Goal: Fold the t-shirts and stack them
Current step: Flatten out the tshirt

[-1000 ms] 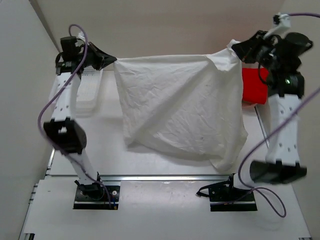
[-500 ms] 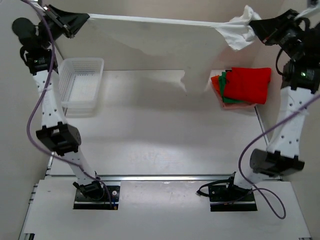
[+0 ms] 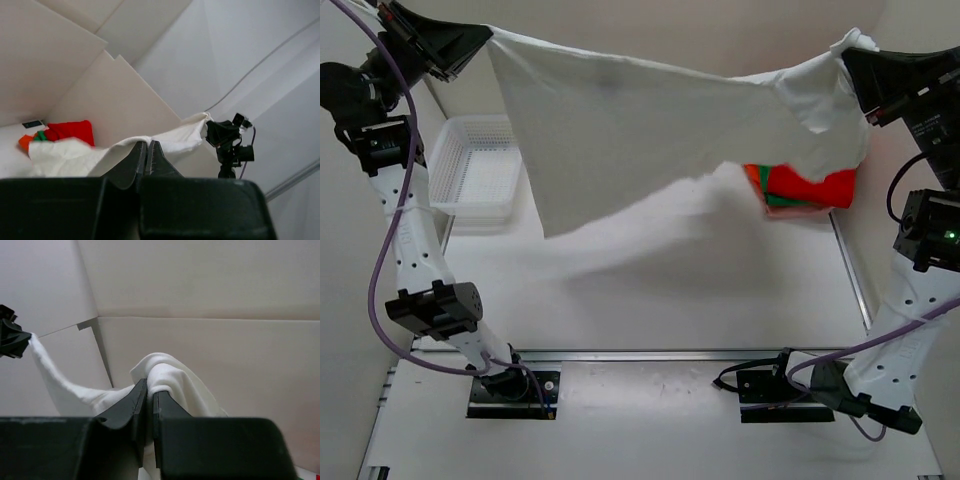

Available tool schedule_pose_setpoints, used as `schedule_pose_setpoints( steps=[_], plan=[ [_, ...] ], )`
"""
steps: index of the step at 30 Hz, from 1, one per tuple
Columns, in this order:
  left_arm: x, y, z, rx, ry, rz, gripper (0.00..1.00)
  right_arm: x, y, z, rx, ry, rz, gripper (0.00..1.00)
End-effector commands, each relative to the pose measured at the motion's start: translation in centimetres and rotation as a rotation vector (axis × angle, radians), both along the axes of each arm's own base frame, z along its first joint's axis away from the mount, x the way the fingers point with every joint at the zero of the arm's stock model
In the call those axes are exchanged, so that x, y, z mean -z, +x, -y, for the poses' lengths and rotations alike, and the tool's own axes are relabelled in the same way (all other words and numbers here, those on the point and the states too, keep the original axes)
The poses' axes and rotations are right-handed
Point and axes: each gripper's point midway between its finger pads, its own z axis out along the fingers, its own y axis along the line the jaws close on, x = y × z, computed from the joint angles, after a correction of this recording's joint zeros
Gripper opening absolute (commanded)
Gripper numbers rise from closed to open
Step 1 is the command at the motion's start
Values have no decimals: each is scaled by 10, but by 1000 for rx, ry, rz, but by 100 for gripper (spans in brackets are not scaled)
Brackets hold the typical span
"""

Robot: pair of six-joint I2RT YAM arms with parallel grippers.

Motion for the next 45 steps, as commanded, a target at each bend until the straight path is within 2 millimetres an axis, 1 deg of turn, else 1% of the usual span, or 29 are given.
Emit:
schedule_pose_setpoints(
  steps=[1, 5, 10, 12, 13, 15, 16, 17, 18, 19, 20, 22, 25, 27, 28, 31, 33, 34, 35, 36, 37, 38, 39, 40, 41, 42, 43, 44, 45],
  plan=[
    [2, 11, -9, -62, -20, -65, 0, -3, 14, 5, 19, 10, -1, 0],
    [52, 58, -10, -127, -6, -171, 0, 23, 66, -2, -5, 4, -94, 0],
    [144, 133, -22, -184, 19, -316, 0, 106, 164, -24, -32, -38, -288, 0],
    [170, 163, -27, -194, 32, -376, 0, 129, 195, -26, -34, -59, -343, 0],
    [173, 170, -32, -196, 37, -378, 0, 127, 199, -33, -39, -75, -336, 0],
    [182, 202, -37, -188, 36, -394, 0, 147, 233, -35, -39, -88, -378, 0],
    [158, 199, -35, -173, 32, -338, 0, 143, 243, -35, -44, -88, -367, 0],
    [170, 216, -40, -161, 17, -361, 0, 133, 245, -33, -41, -77, -347, 0],
    [153, 217, -37, -132, -8, -336, 0, 130, 248, -34, -53, -74, -331, 0],
    [123, 205, -41, -114, -40, -279, 0, 116, 244, -29, -48, -64, -296, 0],
    [112, 201, -47, -111, -50, -234, 0, 114, 242, -28, -55, -62, -291, 0],
    [73, 168, -52, -105, -82, -174, 0, 88, 218, -22, -37, -61, -226, 0],
    [58, 135, -65, -204, -42, -124, 0, 71, 193, -10, -18, -44, -192, 0],
    [70, 136, -69, -281, 14, -149, 0, 77, 187, -8, 2, -48, -215, 0],
    [76, 136, -63, -288, 22, -187, 0, 90, 190, -10, -9, -53, -252, 0],
    [125, 155, -50, -337, 107, -265, 0, 129, 202, -9, 9, -84, -346, 0],
    [168, 170, -54, -437, 175, -322, 0, 184, 215, -10, 13, -133, -465, 0],
    [196, 171, -56, -474, 241, -339, 0, 197, 213, -11, 12, -144, -495, 0],
    [211, 171, -53, -507, 272, -354, 0, 236, 219, -10, 24, -164, -570, 1],
    [243, 165, -50, -518, 328, -394, 0, 261, 212, -8, 37, -183, -618, 0],
    [271, 153, -50, -527, 359, -427, 0, 285, 201, -11, 44, -198, -658, 0],
    [324, 143, -46, -499, 379, -536, 0, 280, 185, -15, 62, -207, -634, 0],
    [317, 124, -45, -511, 377, -511, 0, 314, 173, -20, 60, -221, -710, 0],
    [348, 99, -44, -504, 387, -569, 0, 310, 159, -14, 97, -219, -699, 0],
    [387, 81, -40, -476, 396, -642, 0, 334, 140, -23, 103, -241, -762, 1],
    [391, 59, -35, -490, 418, -650, 0, 364, 121, -33, 99, -262, -846, 0],
    [417, 33, -28, -497, 483, -690, 0, 381, 96, -44, 116, -288, -889, 0],
    [444, 15, -25, -493, 550, -721, 0, 385, 82, -37, 181, -285, -897, 1],
    [458, -7, -14, -507, 615, -758, 0, 416, 62, -52, 155, -286, -980, 0]
  ],
)
